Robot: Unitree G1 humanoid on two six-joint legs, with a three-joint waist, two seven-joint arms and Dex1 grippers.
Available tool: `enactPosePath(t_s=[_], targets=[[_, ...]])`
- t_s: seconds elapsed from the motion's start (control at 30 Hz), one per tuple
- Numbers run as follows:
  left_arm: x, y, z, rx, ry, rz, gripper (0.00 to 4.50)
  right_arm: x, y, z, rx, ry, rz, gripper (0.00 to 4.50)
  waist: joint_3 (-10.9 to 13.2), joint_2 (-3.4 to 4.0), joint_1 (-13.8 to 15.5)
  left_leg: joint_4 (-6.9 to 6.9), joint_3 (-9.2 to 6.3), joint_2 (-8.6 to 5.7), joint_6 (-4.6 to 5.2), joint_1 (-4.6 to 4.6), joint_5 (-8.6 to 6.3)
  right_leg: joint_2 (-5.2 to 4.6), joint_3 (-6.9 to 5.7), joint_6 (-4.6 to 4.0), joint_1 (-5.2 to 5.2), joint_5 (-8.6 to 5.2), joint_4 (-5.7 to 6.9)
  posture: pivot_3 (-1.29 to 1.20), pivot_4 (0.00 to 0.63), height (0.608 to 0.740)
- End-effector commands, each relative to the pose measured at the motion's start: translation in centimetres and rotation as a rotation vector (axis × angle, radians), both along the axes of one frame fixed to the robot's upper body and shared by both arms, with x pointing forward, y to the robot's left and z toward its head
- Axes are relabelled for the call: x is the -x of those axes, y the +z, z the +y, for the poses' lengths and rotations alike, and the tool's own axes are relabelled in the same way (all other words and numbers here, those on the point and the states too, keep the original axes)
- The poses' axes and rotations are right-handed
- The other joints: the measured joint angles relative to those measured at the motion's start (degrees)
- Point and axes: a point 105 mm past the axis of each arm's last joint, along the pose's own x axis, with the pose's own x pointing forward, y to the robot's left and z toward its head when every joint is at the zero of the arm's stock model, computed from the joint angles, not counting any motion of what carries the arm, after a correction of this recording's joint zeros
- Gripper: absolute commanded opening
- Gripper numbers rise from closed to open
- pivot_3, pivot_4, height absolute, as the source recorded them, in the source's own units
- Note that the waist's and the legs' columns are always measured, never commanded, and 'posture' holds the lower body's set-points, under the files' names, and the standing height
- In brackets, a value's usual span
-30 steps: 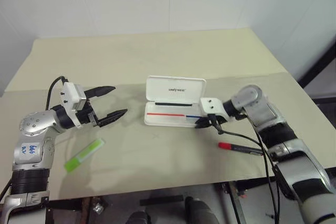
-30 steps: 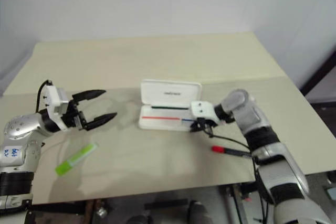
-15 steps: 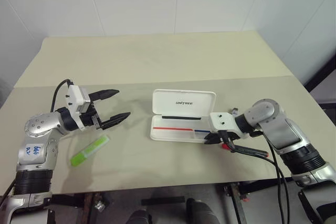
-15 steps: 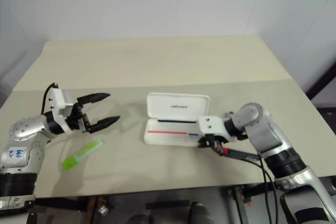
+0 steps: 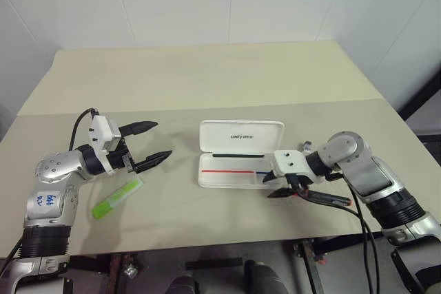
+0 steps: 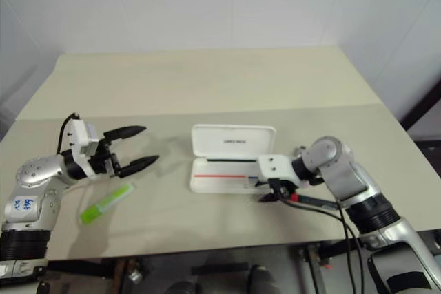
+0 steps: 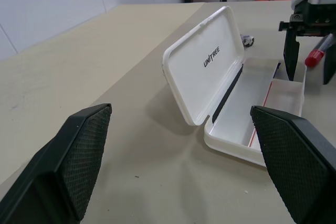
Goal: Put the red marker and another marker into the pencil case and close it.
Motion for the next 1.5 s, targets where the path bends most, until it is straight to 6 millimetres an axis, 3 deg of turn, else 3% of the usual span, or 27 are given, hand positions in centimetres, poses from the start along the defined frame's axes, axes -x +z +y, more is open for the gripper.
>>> enactPosePath(t_s=[0.03,0.27,0.37,0.53,0.73,0.8,0.93,1.07,1.17,1.3,1.43,1.5], targets=[[0.4,0.7,0.0,0.01,-0.004,-0.026,4.5,0.8,2.0,0.6,-0.051,0.054,-0.015,2.2,0.0,0.0,0.0,0.0,0.0,0.0,0.0,0.0,0.0,0.0,0.0,0.0,0.0,0.0,0.0,0.0,0.15,0.74],[0.7,0.5,0.1,0.011,-0.002,-0.017,4.5,2.5,3.5,1.3,-0.144,0.108,0.024,2.2,0.0,0.0,0.0,0.0,0.0,0.0,0.02,-0.01,-0.01,0.0,0.0,0.0,0.0,0.0,-0.03,0.0,0.15,0.74],[0.9,0.4,0.4,0.007,0.003,-0.014,4.5,2.2,4.8,1.2,-0.235,0.083,-0.01,2.8,0.0,0.0,0.0,0.0,0.0,0.01,0.02,0.0,-0.02,0.0,0.0,0.0,0.0,0.0,-0.06,0.0,0.15,0.74],[1.5,0.1,0.3,-0.016,-0.011,-0.008,4.5,1.4,5.6,-1.5,-0.29,-0.039,-0.083,4.47,0.0,0.0,0.2,0.0,0.0,0.01,0.04,-0.01,-0.03,-0.03,0.0,0.0,0.01,0.0,-0.06,0.0,0.15,0.74],[2.2,-0.1,-1.7,0.026,-0.1,0.029,4.5,1.0,5.7,-8.3,-0.313,-0.411,-0.123,4.47,0.0,-0.01,1.6,0.0,0.02,-0.01,0.11,-0.06,-0.08,-0.03,0.0,0.0,0.04,0.0,-0.1,0.0,0.15,0.74],[2.5,-0.1,-2.3,0.037,-0.117,0.036,4.5,1.7,5.6,-10.0,-0.347,-0.514,-0.1,4.47,0.0,-0.01,1.6,0.0,0.03,-0.01,0.12,-0.06,-0.09,-0.03,0.0,0.0,0.06,0.0,-0.12,0.0,0.15,0.74],[2.5,-0.9,-3.2,0.039,-0.162,0.07,4.5,5.1,3.5,-12.8,-0.275,-0.594,-0.06,4.47,0.0,0.01,1.9,-0.01,0.06,0.0,0.12,-0.01,-0.09,-0.01,0.01,-0.01,0.07,0.0,-0.12,0.0,0.15,0.74],[2.1,-0.7,-3.7,0.038,-0.196,0.071,4.5,7.0,1.5,-13.8,-0.255,-0.625,-0.005,4.47,0.0,0.0,1.4,0.11,0.09,0.0,0.13,0.22,-0.1,0.02,0.03,0.01,0.35,0.02,-0.17,0.0,0.15,0.74],[2.0,-0.4,-4.0,0.029,-0.227,0.063,4.5,7.2,0.2,-13.7,-0.27,-0.619,0.019,4.47,0.0,-0.02,0.7,0.07,0.19,0.08,0.18,0.96,-0.13,0.09,0.05,-0.05,1.29,0.01,-0.55,0.0,0.15,0.74],[1.9,0.0,-4.1,0.012,-0.267,0.058,4.5,6.2,-0.9,-13.2,-0.296,-0.587,0.014,4.47,0.0,-0.07,0.0,0.08,0.16,0.14,0.22,1.22,-0.11,0.12,0.03,-0.84,2.11,-0.22,-1.12,0.0,0.15,0.74],[2.2,0.0,-4.2,-0.025,-0.311,0.07,4.5,4.9,-1.5,-12.7,-0.314,-0.559,0.005,4.47,0.0,-0.09,-0.1,0.1,0.19,0.13,0.25,1.47,-0.08,0.12,0.08,-0.86,1.97,-0.15,-0.97,0.0,0.15,0.74],[2.4,-0.3,-3.9,-0.05,-0.327,0.079,4.5,4.4,-1.8,-12.6,-0.317,-0.546,0.007,4.47,0.0,-0.09,0.0,0.05,0.16,0.14,0.24,1.47,-0.09,0.12,0.07,-0.29,1.87,0.16,-0.84,0.0,0.15,0.74]])
